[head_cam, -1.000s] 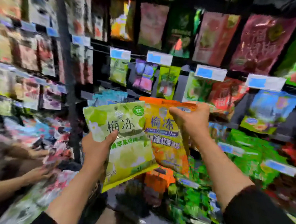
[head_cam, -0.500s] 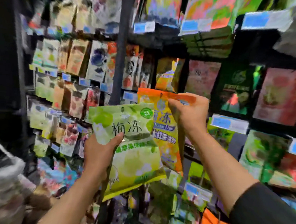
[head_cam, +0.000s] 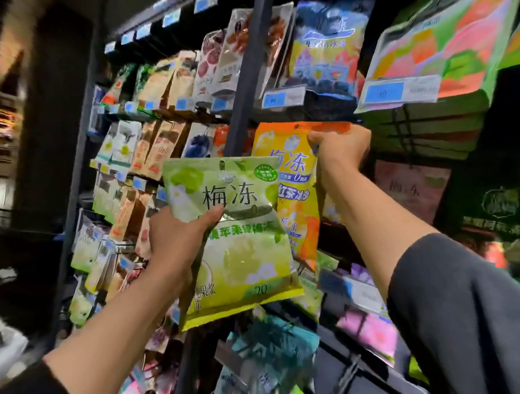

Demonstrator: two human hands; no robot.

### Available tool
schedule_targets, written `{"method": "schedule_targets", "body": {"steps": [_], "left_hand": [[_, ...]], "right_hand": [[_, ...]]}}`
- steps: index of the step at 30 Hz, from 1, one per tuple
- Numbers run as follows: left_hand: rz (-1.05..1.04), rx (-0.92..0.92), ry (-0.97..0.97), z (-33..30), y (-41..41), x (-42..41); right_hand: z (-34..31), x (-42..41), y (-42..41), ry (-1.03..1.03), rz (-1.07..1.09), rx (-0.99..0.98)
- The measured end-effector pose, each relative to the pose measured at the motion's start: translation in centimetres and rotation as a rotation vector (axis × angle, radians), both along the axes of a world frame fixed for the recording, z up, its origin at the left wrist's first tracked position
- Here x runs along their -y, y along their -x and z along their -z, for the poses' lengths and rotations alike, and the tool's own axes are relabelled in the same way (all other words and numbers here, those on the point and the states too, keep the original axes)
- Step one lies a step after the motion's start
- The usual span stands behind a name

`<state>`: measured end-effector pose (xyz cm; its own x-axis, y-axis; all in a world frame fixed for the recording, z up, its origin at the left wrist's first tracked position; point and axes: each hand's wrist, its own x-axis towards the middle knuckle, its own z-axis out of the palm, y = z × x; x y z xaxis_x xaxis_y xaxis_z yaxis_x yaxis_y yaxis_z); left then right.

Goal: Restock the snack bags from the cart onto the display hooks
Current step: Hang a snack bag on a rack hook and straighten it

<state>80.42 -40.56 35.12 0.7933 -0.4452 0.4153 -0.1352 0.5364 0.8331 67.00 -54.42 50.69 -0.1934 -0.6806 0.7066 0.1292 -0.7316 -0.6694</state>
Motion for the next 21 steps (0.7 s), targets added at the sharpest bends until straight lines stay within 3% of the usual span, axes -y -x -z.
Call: {"method": "schedule_targets", "body": {"steps": [9,21], "left_hand": [[-0.068,0.027,0.001,-3.8,-2.2,5.8],[0.076,0.031,0.059,-4.9,-4.5,9.2]], "right_hand": [[-4.1,6.4,-3.5,-0.076,-0.001,0.034],[-5.3,7.4,-6.7,-0.108,0.199,0.052]]}}
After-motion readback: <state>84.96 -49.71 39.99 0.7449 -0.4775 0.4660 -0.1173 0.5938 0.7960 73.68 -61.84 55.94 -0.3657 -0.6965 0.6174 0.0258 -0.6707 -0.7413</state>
